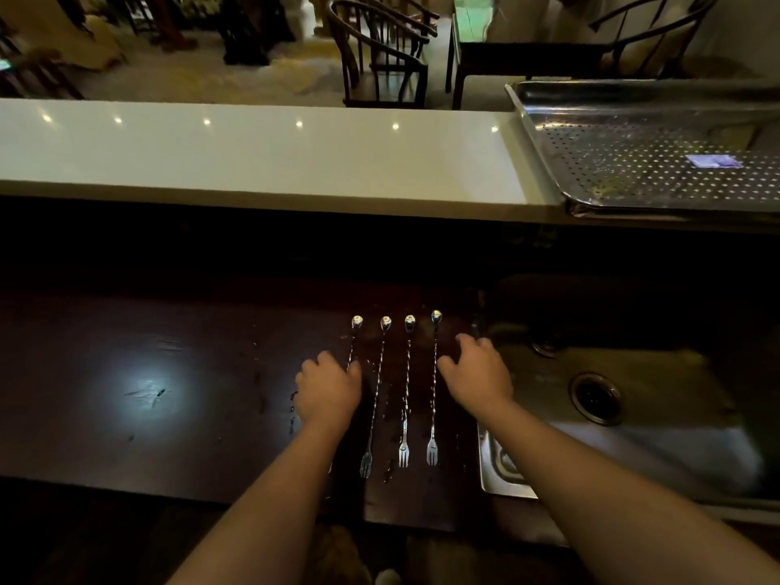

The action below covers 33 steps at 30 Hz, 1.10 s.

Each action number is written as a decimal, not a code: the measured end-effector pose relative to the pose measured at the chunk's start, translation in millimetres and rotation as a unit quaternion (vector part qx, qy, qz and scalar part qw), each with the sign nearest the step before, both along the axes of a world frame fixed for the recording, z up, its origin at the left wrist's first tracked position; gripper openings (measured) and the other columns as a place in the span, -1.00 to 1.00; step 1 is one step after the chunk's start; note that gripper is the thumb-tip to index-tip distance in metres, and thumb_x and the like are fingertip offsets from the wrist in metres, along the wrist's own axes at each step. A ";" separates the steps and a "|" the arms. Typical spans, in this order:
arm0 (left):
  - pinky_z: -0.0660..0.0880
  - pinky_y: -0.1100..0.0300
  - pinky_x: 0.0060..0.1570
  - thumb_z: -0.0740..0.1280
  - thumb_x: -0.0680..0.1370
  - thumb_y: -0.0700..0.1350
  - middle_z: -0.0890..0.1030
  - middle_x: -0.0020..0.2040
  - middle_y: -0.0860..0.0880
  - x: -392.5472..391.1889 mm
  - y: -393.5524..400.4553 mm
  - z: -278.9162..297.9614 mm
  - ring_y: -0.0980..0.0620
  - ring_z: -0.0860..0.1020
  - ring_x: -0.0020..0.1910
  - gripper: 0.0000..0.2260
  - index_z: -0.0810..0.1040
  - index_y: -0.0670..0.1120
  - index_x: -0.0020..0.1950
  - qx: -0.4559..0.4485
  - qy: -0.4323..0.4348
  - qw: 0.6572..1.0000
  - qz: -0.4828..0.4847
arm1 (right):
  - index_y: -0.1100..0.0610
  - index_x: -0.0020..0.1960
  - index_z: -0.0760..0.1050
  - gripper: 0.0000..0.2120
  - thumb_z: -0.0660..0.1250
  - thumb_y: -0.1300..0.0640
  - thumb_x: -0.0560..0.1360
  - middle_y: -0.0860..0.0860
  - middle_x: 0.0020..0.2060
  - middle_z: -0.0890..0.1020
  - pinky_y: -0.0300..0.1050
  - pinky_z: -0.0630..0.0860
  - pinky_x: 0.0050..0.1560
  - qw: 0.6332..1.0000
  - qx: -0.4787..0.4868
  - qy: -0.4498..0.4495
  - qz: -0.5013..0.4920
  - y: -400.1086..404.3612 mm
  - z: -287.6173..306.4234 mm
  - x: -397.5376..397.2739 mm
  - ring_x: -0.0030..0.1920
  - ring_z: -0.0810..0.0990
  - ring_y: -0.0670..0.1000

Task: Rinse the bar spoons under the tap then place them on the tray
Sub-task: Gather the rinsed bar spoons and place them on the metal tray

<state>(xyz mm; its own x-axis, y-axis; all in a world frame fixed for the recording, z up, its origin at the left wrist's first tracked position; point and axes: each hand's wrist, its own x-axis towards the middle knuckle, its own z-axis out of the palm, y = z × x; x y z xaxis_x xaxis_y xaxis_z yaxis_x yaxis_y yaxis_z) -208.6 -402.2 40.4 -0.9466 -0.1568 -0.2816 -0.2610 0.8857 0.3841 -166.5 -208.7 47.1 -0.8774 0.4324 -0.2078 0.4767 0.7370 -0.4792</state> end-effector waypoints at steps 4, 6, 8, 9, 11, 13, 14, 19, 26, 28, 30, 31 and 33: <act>0.46 0.02 -0.01 0.29 0.51 0.15 0.43 0.25 -0.17 -6.7 -6.9 -10.5 -0.17 0.49 0.16 -0.53 0.44 -0.16 0.26 0.053 -0.080 0.995 0.035 | 0.19 0.25 0.47 -0.59 0.26 -0.03 0.50 0.14 0.05 0.57 -0.04 0.51 -0.05 0.996 -0.073 -0.042 -0.030 -14.2 -9.9 -6.0 0.04 0.56 0.15; 0.44 0.16 -0.23 0.35 0.48 0.09 0.54 0.05 -0.12 -11.2 -8.5 -12.7 -0.08 0.55 -0.06 -0.61 0.51 -0.18 0.12 0.089 -0.093 0.991 0.034 | 0.22 0.07 0.51 -0.69 0.28 0.00 0.49 0.09 -0.14 0.58 -0.06 0.49 -0.15 0.989 -0.126 -0.067 -0.046 -19.7 -13.3 -8.7 -0.11 0.57 0.11; 0.33 0.23 -0.41 0.39 0.45 0.00 0.56 -0.20 -0.07 -15.8 -7.4 -13.3 -0.01 0.52 -0.28 -0.75 0.53 -0.18 -0.07 0.125 -0.113 0.985 0.036 | 0.19 -0.12 0.48 -0.79 0.30 0.03 0.49 0.05 -0.27 0.52 -0.12 0.40 -0.29 0.985 -0.147 -0.076 -0.057 -23.9 -15.5 -10.9 -0.24 0.50 0.07; 0.31 0.24 -0.43 0.39 0.45 -0.04 0.56 -0.25 -0.07 -18.0 -6.1 -13.3 -0.01 0.50 -0.33 -0.81 0.53 -0.17 -0.16 0.135 -0.121 0.983 0.037 | 0.15 -0.22 0.43 -0.79 0.30 0.04 0.49 0.03 -0.33 0.48 -0.14 0.33 -0.36 0.984 -0.148 -0.075 -0.059 -25.9 -15.8 -12.2 -0.32 0.45 0.04; 0.38 0.24 -0.38 0.39 0.45 -0.12 0.56 -0.31 -0.08 -21.2 -1.7 -13.3 -0.03 0.51 -0.34 -0.85 0.54 -0.17 -0.25 0.139 -0.131 0.981 0.035 | 0.10 -0.35 0.31 -0.70 0.30 0.07 0.49 0.01 -0.42 0.40 -0.16 0.24 -0.41 0.984 -0.155 -0.072 -0.055 -29.2 -17.3 -15.1 -0.40 0.36 0.01; 0.44 0.19 -0.33 0.35 0.46 -0.15 0.54 -0.34 -0.06 -23.1 3.5 -13.8 -0.04 0.52 -0.34 -0.88 0.54 -0.16 -0.25 0.138 -0.135 0.981 0.033 | 0.11 -0.39 0.32 -0.68 0.29 0.10 0.51 0.02 -0.44 0.41 -0.15 0.27 -0.37 0.980 -0.174 -0.075 -0.055 -33.5 -18.4 -18.5 -0.41 0.37 0.04; 0.48 0.18 -0.31 0.34 0.46 -0.16 0.54 -0.34 -0.06 -23.7 7.2 -14.8 -0.05 0.52 -0.34 -0.87 0.52 -0.16 -0.27 0.146 -0.136 0.979 0.035 | 0.12 -0.39 0.33 -0.68 0.28 0.10 0.51 0.03 -0.44 0.41 -0.14 0.28 -0.35 0.979 -0.180 -0.079 -0.056 -36.0 -18.8 -19.5 -0.41 0.37 0.05; 0.64 -0.07 -0.17 0.41 0.43 -0.18 0.62 -0.20 -0.15 -27.0 32.0 -17.4 -0.13 0.60 -0.22 -0.92 0.57 -0.17 -0.23 0.220 -0.188 0.956 0.052 | 0.13 -0.43 0.33 -0.69 0.22 0.21 0.49 0.06 -0.46 0.42 -0.14 0.28 -0.36 0.977 -0.176 -0.090 -0.082 -48.3 -19.0 -25.7 -0.42 0.40 0.08; 0.60 0.03 -0.26 0.29 0.44 -0.25 0.63 -0.17 -0.21 -22.4 49.6 -16.3 -0.15 0.62 -0.22 -0.89 0.59 -0.25 -0.14 0.301 -0.204 0.929 0.065 | 0.33 -0.12 0.58 -0.81 0.19 0.32 0.48 0.25 -0.23 0.59 0.03 0.61 -0.19 0.916 -0.349 -0.096 -0.174 -55.6 -23.9 -36.3 -0.29 0.59 0.18; 0.53 0.15 -0.36 0.32 0.47 -0.25 0.62 -0.21 -0.16 -22.4 48.7 -14.0 -0.06 0.58 -0.30 -0.88 0.60 -0.25 -0.06 0.322 -0.226 0.917 0.071 | 0.35 0.00 0.57 -0.81 0.20 0.32 0.51 0.20 -0.24 0.57 -0.04 0.61 -0.24 0.892 -0.396 -0.106 -0.191 -54.6 -26.5 -37.4 -0.33 0.56 0.11; 0.50 0.17 -0.36 0.29 0.51 -0.25 0.60 -0.20 -0.13 -22.9 47.7 -10.3 -0.02 0.56 -0.28 -0.88 0.59 -0.23 -0.01 0.341 -0.251 0.902 0.079 | 0.32 -0.02 0.56 -0.83 0.19 0.32 0.54 0.15 -0.27 0.58 -0.10 0.61 -0.32 0.876 -0.425 -0.112 -0.201 -53.1 -26.8 -37.0 -0.34 0.57 0.04; 0.50 0.15 -0.34 0.27 0.52 -0.26 0.60 -0.18 -0.13 -23.2 47.5 -9.6 -0.02 0.56 -0.25 -0.88 0.58 -0.22 -0.01 0.349 -0.262 0.896 0.082 | 0.29 -0.07 0.55 -0.84 0.20 0.31 0.55 0.12 -0.30 0.58 -0.11 0.61 -0.35 0.867 -0.440 -0.113 -0.205 -52.1 -26.5 -36.2 -0.35 0.57 0.01; 0.50 0.14 -0.33 0.22 0.53 -0.28 0.58 -0.19 -0.13 -20.7 47.2 -9.1 -0.03 0.55 -0.23 -0.87 0.56 -0.18 -0.08 0.361 -0.273 0.888 0.083 | 0.25 -0.12 0.53 -0.86 0.22 0.32 0.55 0.09 -0.35 0.57 -0.11 0.62 -0.31 0.846 -0.475 -0.113 -0.213 -50.5 -25.5 -33.4 -0.37 0.56 -0.02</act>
<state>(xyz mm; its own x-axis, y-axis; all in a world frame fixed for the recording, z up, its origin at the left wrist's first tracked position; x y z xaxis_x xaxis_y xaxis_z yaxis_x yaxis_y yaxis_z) -229.3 -355.1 31.3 -0.6192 0.1276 -0.7748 -0.6862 0.3918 0.6129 -199.9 -259.1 21.6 -0.5755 0.2421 -0.7812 0.7608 -0.1920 -0.6200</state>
